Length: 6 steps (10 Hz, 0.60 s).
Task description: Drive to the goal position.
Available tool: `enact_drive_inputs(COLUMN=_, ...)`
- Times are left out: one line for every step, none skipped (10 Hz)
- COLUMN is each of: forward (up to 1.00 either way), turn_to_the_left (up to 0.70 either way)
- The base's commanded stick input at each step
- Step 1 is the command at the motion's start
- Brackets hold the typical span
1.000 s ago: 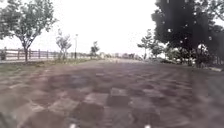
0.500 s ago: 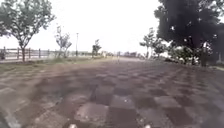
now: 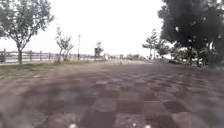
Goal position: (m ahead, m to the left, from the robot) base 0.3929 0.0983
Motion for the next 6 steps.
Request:
enact_drive_inputs(forward=0.68, turn_to_the_left=0.0)
enact_drive_inputs(forward=0.68, turn_to_the_left=0.0)
enact_drive_inputs(forward=0.68, turn_to_the_left=0.0)
enact_drive_inputs(forward=0.68, turn_to_the_left=0.0)
enact_drive_inputs(forward=0.68, turn_to_the_left=0.0)
enact_drive_inputs(forward=0.68, turn_to_the_left=0.0)
